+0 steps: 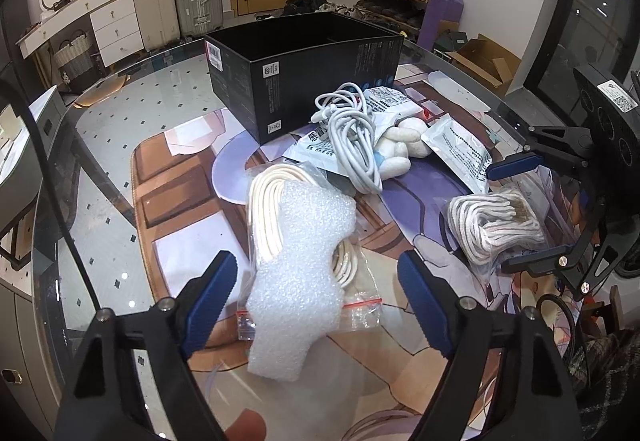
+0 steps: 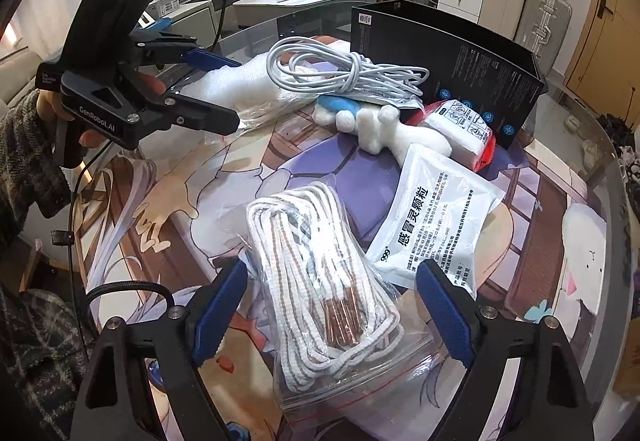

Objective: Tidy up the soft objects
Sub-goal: 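Move the left tool toward the white foam piece while the right tool approaches the bagged white rope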

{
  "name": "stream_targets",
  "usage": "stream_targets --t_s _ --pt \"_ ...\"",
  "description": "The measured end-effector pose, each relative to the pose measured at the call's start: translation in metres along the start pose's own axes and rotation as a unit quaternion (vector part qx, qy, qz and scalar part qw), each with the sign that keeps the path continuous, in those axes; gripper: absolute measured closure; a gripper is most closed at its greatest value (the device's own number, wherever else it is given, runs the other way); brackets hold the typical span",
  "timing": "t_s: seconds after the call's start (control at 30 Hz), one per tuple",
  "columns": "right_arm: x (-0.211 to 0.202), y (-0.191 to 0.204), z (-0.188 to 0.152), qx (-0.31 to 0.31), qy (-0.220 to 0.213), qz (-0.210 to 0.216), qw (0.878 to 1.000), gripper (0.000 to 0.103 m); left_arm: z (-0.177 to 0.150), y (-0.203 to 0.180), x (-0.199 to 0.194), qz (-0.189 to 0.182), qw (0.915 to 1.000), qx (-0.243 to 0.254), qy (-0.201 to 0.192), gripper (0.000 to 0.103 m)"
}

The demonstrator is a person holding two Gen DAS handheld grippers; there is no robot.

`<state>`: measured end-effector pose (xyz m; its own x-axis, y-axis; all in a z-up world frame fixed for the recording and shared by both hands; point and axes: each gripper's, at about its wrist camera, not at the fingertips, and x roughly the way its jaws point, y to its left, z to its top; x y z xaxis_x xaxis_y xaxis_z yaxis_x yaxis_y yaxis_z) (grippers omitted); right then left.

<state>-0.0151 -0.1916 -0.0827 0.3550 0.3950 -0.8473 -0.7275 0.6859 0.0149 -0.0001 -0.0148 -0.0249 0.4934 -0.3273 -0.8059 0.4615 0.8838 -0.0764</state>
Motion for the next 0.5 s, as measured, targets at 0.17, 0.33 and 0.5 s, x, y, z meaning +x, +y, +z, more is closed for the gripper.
stream_targets --t_s 0.17,0.33,0.5 --pt "0.0013 0.0038 0.0003 -0.003 0.003 -0.008 1.0 0.023 -0.0011 0.0001 0.0034 0.003 1.0 0.0 0.007 0.034" --pt "0.0021 0.0058 -0.0005 -0.009 0.009 -0.009 1.0 0.03 -0.0006 0.0026 0.0025 0.016 0.9999 -0.003 0.005 0.05" --pt "-0.0008 0.0031 -0.0022 0.0 0.015 -0.002 1.0 0.041 -0.0012 0.0034 0.0044 0.023 0.9997 -0.003 0.008 0.058"
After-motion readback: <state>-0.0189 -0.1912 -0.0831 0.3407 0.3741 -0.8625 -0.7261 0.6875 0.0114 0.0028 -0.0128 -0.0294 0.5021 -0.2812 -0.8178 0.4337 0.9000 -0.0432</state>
